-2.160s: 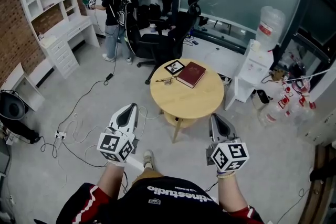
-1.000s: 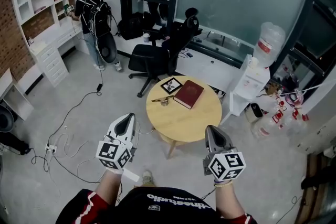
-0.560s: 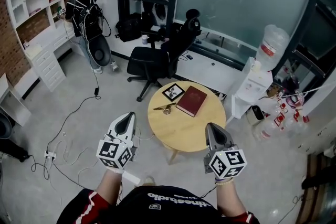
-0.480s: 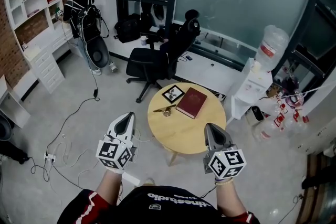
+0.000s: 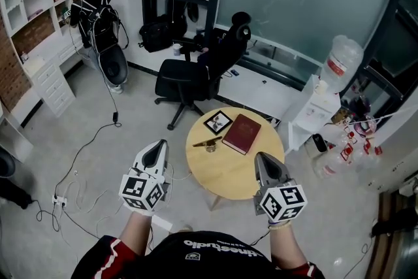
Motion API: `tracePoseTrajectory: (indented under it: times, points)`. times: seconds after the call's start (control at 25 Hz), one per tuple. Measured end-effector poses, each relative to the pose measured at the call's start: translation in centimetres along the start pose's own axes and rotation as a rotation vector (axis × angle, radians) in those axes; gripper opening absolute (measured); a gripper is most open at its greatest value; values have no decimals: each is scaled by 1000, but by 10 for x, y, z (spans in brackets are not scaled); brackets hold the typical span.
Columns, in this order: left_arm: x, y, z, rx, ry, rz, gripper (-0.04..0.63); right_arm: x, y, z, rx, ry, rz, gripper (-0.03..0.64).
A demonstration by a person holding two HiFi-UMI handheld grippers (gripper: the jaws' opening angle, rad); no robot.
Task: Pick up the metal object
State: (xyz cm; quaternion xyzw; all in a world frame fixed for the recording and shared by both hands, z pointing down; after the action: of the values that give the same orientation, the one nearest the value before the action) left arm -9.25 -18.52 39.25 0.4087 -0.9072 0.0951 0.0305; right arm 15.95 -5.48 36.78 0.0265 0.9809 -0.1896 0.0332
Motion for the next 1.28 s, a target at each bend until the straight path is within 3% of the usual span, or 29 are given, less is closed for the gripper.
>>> tracePoseTrajectory:
  times: [0.32, 0.64, 1.28]
  points:
    - [35, -11, 0, -2, 5, -28, 20, 19, -28, 6, 11, 11, -23, 28]
    - [44, -22, -5, 1, 32, -31, 21, 16, -41, 11, 36, 30, -27, 28]
    - [38, -57, 8, 4, 5, 44, 21, -13, -104, 37, 1, 78, 96, 28]
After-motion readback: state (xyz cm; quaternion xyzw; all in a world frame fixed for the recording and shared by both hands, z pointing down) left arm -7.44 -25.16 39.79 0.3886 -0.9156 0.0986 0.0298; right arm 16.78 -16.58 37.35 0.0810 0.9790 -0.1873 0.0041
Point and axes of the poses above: the fingertips, and each gripper's own axes: y backward along the fingers, x to its left, z out of its top, the point moved 1 cm from there along y, backward along the fingers, and after that the axes turned 15 degrees about x, right-handed, at the moved point
